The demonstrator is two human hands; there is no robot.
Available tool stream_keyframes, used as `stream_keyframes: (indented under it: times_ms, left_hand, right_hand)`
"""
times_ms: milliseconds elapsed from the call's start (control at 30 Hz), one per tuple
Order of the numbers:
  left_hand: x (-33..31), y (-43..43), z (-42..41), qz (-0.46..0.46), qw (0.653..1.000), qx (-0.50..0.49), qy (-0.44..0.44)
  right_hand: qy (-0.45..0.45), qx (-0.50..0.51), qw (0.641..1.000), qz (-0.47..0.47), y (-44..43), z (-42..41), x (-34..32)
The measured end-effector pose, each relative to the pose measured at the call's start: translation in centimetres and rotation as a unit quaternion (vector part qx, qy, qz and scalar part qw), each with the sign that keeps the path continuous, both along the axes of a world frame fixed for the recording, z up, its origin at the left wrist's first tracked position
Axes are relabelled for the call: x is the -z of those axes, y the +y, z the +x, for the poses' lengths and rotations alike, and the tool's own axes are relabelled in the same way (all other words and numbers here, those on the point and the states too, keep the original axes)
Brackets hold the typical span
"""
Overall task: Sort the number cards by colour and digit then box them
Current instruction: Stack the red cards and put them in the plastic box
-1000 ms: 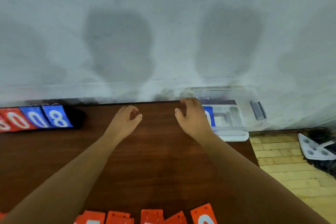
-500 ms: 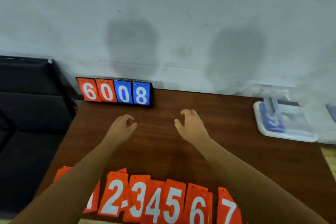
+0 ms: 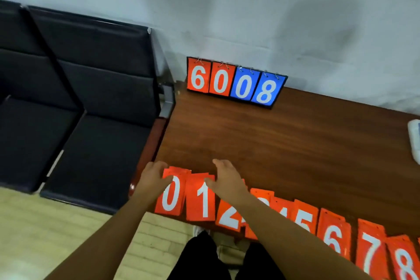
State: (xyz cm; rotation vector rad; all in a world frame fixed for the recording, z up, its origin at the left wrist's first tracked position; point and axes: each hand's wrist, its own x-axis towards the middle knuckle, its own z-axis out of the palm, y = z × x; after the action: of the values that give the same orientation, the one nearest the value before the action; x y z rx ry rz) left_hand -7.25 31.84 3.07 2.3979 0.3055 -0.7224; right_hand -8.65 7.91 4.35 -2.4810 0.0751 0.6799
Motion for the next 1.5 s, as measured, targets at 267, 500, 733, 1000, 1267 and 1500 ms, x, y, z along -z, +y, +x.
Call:
stream_keyframes:
  times_ms: [267,500,733,1000,1267,1500]
  left_hand:
    - [4.5,-1.8,-3.4,0.057,0.995,-0.077,0.01]
    - [6.8,-2.4,-4.4,0.116,0.984,-0.134,0.0]
    - [7.6,-1.6,-5.4,0.082,0.983,-0.163,-0.021]
    - [6.9,-0.8,-5.4,0.026,0.984,-0.177,-0.018]
    - [7.1,-1.5,-4.8,-0.001,0.986,-0.164,0.021]
    - [7.0,-2.4,-5.8,-0.008,0.984,-0.177,0.005]
  right_hand:
    - [0.014,-0.021,0.993,-0.112,4.0,-1.7,5.1]
    - [-0.014,-0.002,0.986,-0.168,6.0,-2.3,7.4]
    - [-0.023,0.022,0.988,-0.152,6.2,-1.6,7.9]
    - [-0.005,0.055,0.998,-0.005,5.6,-2.1,7.6]
    - [-0.021,0.112,0.993,-0.001,5.8,-2.4,8.4]
    - [-0.031,0.138,0.988,0.054,4.3,-2.1,8.4]
